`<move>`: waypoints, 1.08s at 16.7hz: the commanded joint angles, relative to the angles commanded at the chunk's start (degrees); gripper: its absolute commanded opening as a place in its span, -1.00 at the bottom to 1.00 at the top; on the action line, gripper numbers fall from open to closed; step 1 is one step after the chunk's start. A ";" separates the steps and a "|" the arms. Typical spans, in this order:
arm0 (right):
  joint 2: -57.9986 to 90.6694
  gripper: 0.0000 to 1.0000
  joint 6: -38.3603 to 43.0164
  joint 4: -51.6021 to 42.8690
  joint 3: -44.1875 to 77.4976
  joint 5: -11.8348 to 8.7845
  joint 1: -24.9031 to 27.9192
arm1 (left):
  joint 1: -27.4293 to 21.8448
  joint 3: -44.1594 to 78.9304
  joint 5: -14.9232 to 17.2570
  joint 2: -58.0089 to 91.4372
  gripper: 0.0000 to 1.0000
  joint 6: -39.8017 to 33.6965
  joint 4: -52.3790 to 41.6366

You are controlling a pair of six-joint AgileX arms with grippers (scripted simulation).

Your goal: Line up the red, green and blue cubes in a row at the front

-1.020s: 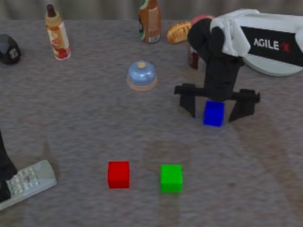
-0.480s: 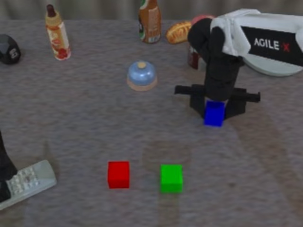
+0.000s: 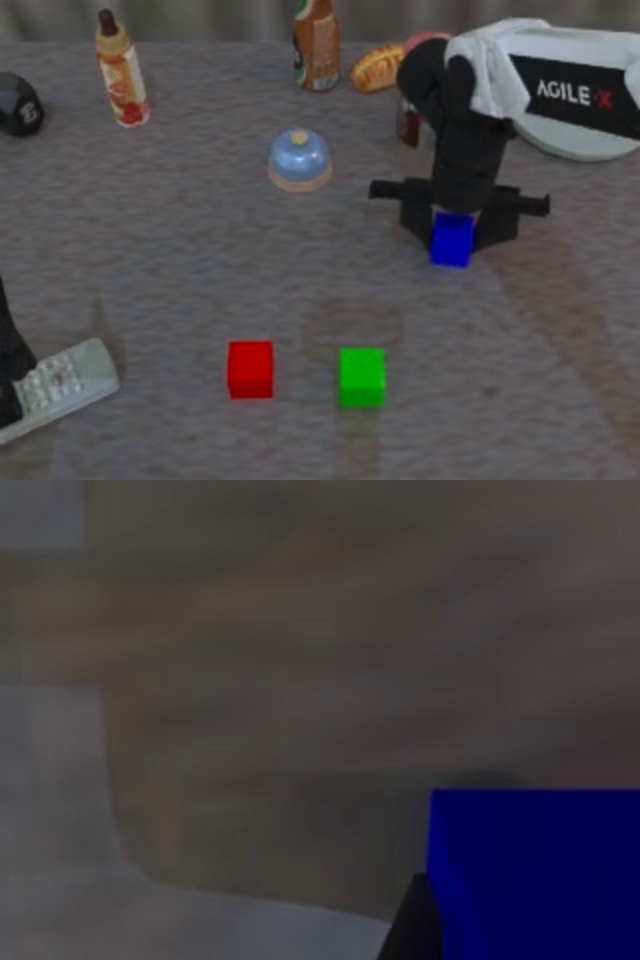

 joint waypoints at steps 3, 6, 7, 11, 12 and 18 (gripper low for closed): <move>-0.92 -1.00 -0.10 -4.19 3.52 -0.03 0.33 | 0.00 0.00 0.00 0.00 1.00 0.00 0.00; -2.42 -1.00 -0.11 -11.18 8.13 -0.04 0.51 | 0.00 0.00 0.00 0.00 1.00 0.00 0.00; -2.90 -1.00 -0.11 -12.51 9.26 -0.04 0.53 | 0.00 0.00 0.00 0.00 1.00 0.00 0.00; -3.37 -1.00 -0.14 -13.38 10.01 -0.04 0.51 | 0.00 0.00 0.00 0.00 1.00 0.00 0.00; -3.18 -1.00 -0.05 -13.23 9.90 -0.06 0.24 | 0.00 0.00 0.00 0.00 1.00 0.00 0.00; -11.15 -1.00 1.15 -10.34 0.27 -0.10 4.03 | 0.00 0.00 0.00 0.00 1.00 0.00 0.00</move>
